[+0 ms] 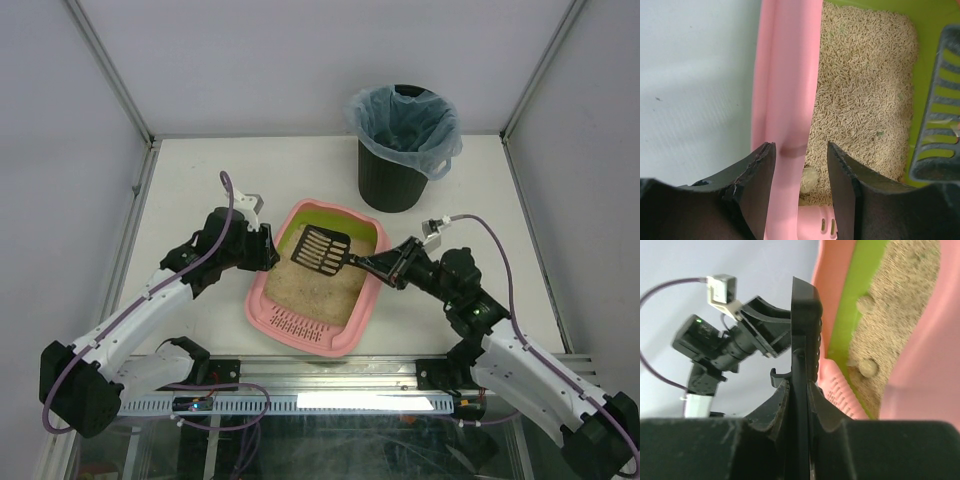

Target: Clean the litter box

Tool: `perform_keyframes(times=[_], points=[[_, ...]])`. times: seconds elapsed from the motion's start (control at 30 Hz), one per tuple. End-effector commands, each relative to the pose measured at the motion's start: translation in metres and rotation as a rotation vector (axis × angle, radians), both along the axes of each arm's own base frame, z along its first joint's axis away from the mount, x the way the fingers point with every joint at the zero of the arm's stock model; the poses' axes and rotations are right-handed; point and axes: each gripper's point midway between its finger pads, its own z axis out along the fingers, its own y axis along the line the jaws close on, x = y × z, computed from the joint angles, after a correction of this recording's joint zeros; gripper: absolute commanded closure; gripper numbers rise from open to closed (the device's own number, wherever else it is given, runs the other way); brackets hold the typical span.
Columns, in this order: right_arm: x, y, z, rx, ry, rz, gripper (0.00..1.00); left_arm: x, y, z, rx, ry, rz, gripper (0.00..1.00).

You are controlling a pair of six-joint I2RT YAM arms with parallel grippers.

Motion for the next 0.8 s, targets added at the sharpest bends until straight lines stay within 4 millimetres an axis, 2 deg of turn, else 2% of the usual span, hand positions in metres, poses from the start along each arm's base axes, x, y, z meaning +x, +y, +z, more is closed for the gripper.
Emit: perform_keyframes(times=[0.0, 0.1, 0.2, 0.4, 0.57, 0.77], points=[[0.000, 0.003, 0.002, -0.085, -0.012, -0.014, 1.00, 0.000, -0.001, 0.004, -0.003, -0.023, -0.011, 0.53], [-0.004, 0.013, -0.017, -0.313, 0.033, -0.004, 1.00, 0.001, 0.000, -0.001, 0.008, -0.014, -0.004, 0.54], [-0.004, 0.021, -0.029, -0.463, 0.054, -0.020, 1.00, 0.002, 0.000, -0.003, 0.015, -0.011, -0.003, 0.56], [0.014, 0.038, -0.027, -0.667, 0.069, -0.020, 1.00, 0.001, -0.004, -0.009, 0.018, 0.004, -0.034, 0.64], [0.034, 0.042, -0.024, -0.847, 0.089, -0.043, 1.00, 0.000, -0.007, -0.013, 0.020, 0.019, -0.051, 0.65], [0.044, 0.049, -0.028, -0.999, 0.146, -0.005, 1.00, -0.001, -0.008, -0.013, 0.016, 0.016, -0.057, 0.66]])
